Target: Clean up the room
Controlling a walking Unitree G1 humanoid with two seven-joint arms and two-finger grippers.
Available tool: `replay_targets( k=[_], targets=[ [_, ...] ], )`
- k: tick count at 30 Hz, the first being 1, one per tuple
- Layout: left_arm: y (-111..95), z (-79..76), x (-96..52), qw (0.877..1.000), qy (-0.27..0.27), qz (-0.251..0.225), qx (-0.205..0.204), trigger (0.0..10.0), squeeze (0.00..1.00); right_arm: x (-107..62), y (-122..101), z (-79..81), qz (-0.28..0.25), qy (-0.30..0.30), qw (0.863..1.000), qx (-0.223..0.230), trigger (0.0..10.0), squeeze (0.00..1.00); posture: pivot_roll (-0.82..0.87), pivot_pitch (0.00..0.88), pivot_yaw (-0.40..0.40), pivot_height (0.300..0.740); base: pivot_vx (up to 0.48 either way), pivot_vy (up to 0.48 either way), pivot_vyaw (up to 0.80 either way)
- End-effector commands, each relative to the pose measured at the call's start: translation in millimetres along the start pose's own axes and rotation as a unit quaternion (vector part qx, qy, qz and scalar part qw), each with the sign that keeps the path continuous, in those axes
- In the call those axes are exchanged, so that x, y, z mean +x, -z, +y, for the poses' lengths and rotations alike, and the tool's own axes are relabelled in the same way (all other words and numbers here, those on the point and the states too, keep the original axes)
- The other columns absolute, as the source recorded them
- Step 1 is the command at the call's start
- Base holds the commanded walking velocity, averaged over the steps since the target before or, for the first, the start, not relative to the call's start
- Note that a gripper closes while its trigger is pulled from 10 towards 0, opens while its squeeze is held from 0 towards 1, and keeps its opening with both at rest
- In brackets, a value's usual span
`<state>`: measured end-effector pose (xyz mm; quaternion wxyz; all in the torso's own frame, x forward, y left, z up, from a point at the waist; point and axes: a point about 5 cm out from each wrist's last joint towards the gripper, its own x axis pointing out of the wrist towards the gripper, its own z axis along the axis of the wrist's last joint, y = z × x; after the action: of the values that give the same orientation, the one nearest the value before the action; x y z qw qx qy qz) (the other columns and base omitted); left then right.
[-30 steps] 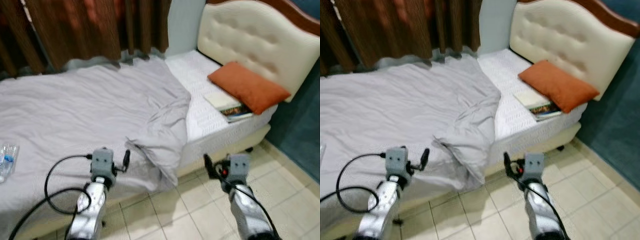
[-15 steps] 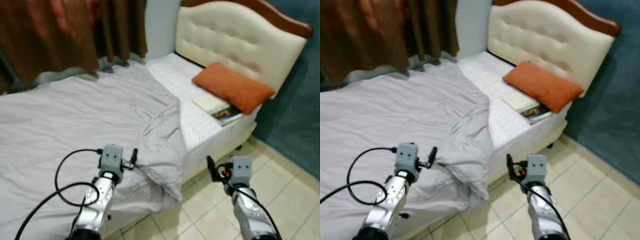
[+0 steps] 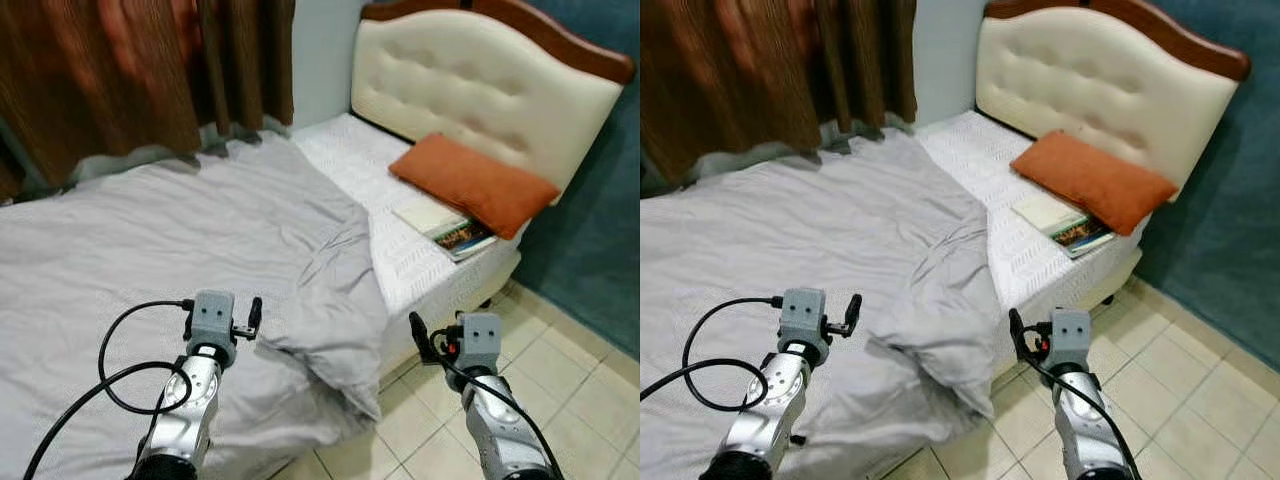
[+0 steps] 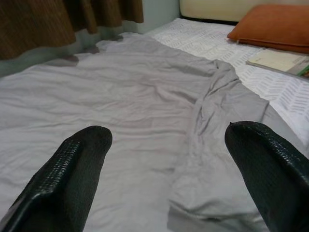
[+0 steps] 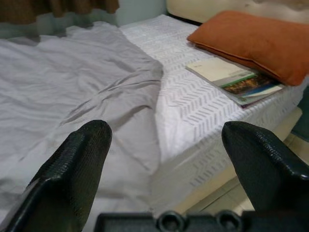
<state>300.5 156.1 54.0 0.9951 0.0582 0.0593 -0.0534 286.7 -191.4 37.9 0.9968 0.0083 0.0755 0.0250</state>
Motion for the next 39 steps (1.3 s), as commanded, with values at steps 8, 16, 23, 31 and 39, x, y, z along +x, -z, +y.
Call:
replay_targets(
  k=[8, 16, 23, 31, 39],
  targets=[
    [0.0, -12.8, 2.2, 1.0, 0.018, 0.004, 0.01, 10.0, 0.0, -0.7, -0.2, -4.8, 0.005, 0.003, 1.0, -0.007, 10.0, 0.0, -0.05, 0.023, -0.025, 0.74, 0.384, -0.223, 0.0],
    [2.2, -17.4, 0.6, 1.0, 0.02, 0.007, 0.006, 10.0, 0.0, -1.4, 0.9, -4.0, 0.008, -0.004, 1.0, -0.009, 10.0, 0.0, -0.05, 0.019, -0.028, 0.74, 0.248, -0.257, 0.0],
    [2.1, -20.0, -0.5, 1.0, 0.018, 0.0, 0.003, 10.0, 0.0, -2.0, 2.2, -3.1, 0.011, -0.009, 1.0, -0.012, 10.0, 0.0, -0.05, 0.013, -0.03, 0.74, 0.0, -0.137, 0.0],
    [4.4, -17.0, 0.6, 1.0, 0.012, 0.01, -0.007, 10.0, 0.0, -1.8, 1.7, -2.6, 0.011, -0.012, 1.0, -0.013, 10.0, 0.0, -0.05, 0.015, -0.029, 0.74, 0.0, -0.47, 0.0],
    [7.7, -3.6, 19.9, 0.997, 0.018, 0.06, 0.043, 10.0, 0.0, -15.1, 10.2, -1.7, 0.024, -0.019, 0.999, -0.016, 10.0, 0.0, -0.08, 0.096, -0.036, 0.74, 0.0, -0.169, 0.15]
  ],
)
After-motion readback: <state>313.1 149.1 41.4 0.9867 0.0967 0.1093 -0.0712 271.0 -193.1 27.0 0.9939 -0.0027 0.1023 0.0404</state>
